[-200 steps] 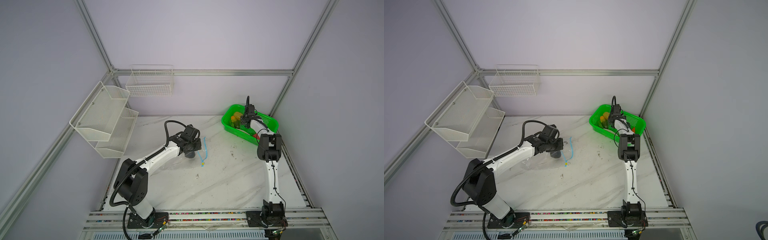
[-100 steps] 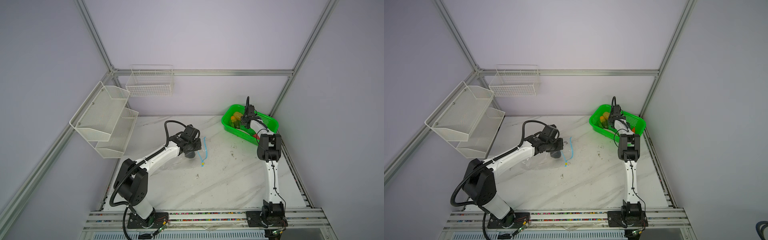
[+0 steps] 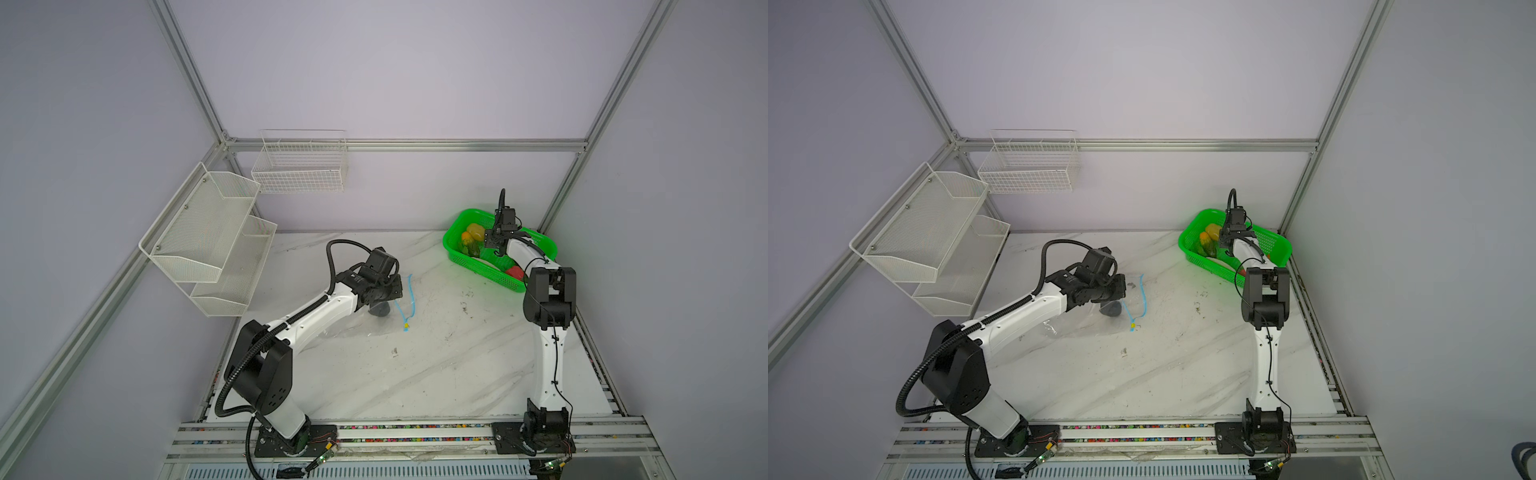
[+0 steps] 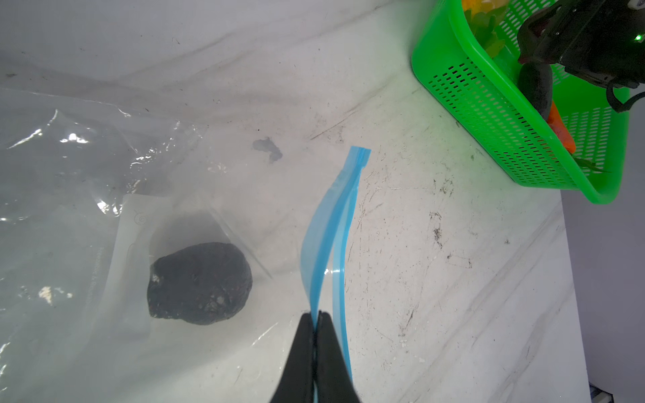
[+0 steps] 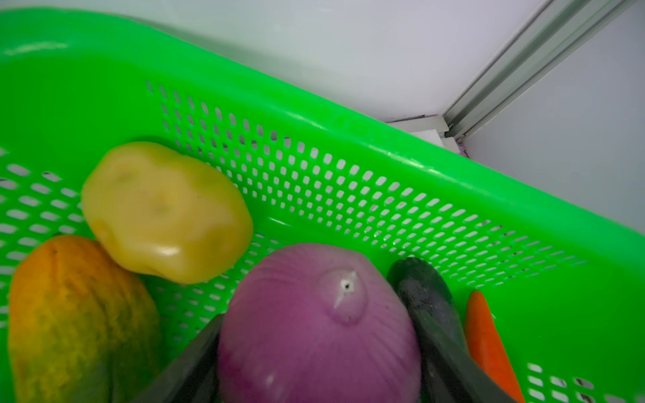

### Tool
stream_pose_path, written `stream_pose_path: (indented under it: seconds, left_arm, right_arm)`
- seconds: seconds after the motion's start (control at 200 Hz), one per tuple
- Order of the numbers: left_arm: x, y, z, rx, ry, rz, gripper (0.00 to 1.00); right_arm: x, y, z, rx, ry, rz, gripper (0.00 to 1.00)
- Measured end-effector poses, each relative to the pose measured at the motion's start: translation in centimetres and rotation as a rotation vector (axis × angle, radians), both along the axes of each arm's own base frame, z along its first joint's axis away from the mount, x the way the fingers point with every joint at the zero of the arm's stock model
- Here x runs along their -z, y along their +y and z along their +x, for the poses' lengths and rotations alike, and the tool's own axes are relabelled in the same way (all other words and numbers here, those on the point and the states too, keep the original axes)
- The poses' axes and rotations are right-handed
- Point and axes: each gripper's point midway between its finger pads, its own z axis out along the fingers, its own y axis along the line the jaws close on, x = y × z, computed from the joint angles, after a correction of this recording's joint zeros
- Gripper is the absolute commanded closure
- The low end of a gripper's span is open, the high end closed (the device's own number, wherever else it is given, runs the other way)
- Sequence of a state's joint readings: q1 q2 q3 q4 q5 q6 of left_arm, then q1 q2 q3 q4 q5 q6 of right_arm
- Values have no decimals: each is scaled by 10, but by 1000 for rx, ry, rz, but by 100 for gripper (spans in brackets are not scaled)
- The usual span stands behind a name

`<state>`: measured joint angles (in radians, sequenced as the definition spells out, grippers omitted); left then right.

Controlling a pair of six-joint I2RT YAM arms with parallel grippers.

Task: Place the food in the zip-top bag and seal the zipper
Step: 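Grasp the purple red onion in the basket with the right gripper, then lift the red onion and carry it toward the bag mouth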

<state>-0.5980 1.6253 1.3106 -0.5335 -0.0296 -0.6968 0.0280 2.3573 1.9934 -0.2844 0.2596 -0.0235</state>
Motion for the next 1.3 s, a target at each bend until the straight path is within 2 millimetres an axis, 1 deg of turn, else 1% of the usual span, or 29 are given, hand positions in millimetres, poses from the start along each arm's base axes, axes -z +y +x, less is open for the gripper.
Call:
stream_pose_path:
  seconds: [0.115, 0.24, 0.37, 0.505, 0.56, 0.63, 0.705, 0.72, 0.79, 0.88, 0.95, 1.045, 1.14, 1.235, 1.3]
  left_arm:
    - [-7, 0, 0, 0, -16, -11, 100]
    - [-10, -1, 1, 0, -25, -18, 100]
    - [-12, -1, 1, 0, -31, -22, 100]
    - [-16, 0, 0, 1, -41, -29, 100]
    - [-17, -1, 0, 2, -43, -32, 100]
    - [-18, -1, 0, 2, -43, -33, 100]
    - [-18, -1, 0, 2, -43, -34, 100]
    - [-18, -1, 0, 2, -43, -34, 100]
    - [-19, -1, 0, 2, -46, -35, 100]
    - [-23, 0, -1, 2, -53, -40, 100]
    - [-26, 0, -1, 2, -59, -44, 100]
    - [-31, 1, -2, 2, -68, -50, 100]
    - [-35, 1, -3, 1, -77, -54, 100]
    - [-38, 2, -3, -2, -85, -57, 100]
    - [-39, 3, -3, -2, -87, -58, 100]
  right_arm:
    - [-5, 10, -8, -20, -11, 68, 35]
    - [-11, 19, -28, -38, -7, 139, 36]
    - [-32, 30, -49, -60, -39, 211, 37]
    - [-57, 49, -70, -98, -78, 274, 37]
    - [-67, 62, -75, -122, -92, 293, 37]
    - [-81, 85, -81, -165, -111, 313, 37]
    - [-93, 117, -91, -229, -126, 344, 37]
    - [-96, 125, -95, -248, -128, 352, 37]
    - [-102, 156, -109, -315, -126, 392, 37]
    - [-102, 194, -132, -414, -106, 463, 37]
    - [-95, 216, -152, -473, -70, 517, 37]
    - [-83, 232, -173, -524, -15, 574, 37]
    - [-75, 242, -192, -563, 28, 624, 38]
    - [-72, 251, -208, -602, 54, 662, 38]
    - [-72, 261, -220, -637, 69, 685, 38]
